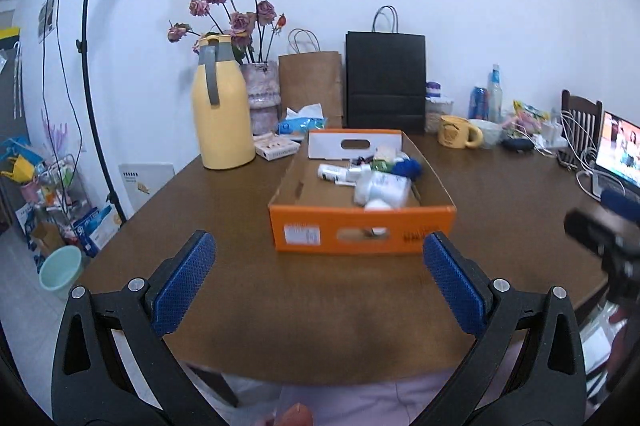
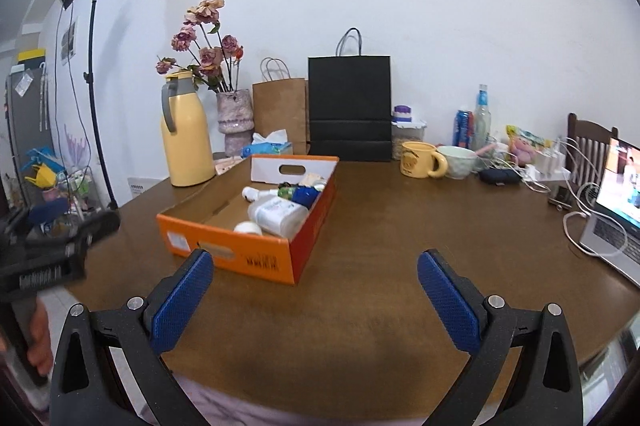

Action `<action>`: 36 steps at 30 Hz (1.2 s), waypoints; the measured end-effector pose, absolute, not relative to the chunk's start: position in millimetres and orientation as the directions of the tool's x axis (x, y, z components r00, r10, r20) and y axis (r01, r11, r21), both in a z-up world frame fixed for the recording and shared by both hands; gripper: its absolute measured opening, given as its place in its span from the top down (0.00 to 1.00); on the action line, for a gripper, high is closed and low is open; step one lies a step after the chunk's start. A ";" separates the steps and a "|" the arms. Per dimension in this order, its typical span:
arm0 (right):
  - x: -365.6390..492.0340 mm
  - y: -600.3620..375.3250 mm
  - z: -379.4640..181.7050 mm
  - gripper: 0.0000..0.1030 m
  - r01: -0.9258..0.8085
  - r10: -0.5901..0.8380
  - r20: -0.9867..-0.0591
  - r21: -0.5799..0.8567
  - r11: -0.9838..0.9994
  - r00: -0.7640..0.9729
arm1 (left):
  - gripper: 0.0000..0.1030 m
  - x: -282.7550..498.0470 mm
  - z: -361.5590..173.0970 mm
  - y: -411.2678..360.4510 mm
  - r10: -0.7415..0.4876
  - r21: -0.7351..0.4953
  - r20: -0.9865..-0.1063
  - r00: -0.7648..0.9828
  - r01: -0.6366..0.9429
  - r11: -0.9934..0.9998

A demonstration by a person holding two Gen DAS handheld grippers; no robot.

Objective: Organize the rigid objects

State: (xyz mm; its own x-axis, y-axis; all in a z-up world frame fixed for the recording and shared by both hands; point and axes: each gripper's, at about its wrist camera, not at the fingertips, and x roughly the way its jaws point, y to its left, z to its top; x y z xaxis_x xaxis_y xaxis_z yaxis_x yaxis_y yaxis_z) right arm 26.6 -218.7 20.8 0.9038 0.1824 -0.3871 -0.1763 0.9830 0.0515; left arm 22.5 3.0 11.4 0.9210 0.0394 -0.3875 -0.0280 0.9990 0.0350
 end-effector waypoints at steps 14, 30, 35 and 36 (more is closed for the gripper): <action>10.2 -231.5 23.5 0.00 -0.150 0.157 -0.367 0.048 0.988 0.917 | 0.00 13.4 12.8 2.8 0.035 0.021 -0.361 0.932 -0.029 0.999; 10.6 -228.5 19.6 0.00 -0.155 0.161 -0.375 0.045 0.987 0.913 | 0.00 11.9 13.3 5.0 0.032 0.013 -0.361 0.932 -0.030 0.999; 10.9 -227.5 19.3 0.00 -0.157 0.162 -0.376 0.045 0.987 0.912 | 0.00 12.0 13.3 5.8 0.037 0.012 -0.362 0.931 -0.035 0.999; 10.7 -227.1 18.8 0.00 -0.158 0.163 -0.377 0.044 0.986 0.912 | 0.00 12.0 13.2 5.8 0.037 0.012 -0.363 0.931 -0.034 0.999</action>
State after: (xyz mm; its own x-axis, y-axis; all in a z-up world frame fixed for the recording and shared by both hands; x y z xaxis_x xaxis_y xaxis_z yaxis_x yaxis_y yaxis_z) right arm 10.7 -227.1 18.8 0.9120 0.1627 -0.3767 -0.1576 0.9865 0.0445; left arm 12.0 5.8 13.2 0.9310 0.0366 -0.3631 -0.0344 0.9993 0.0124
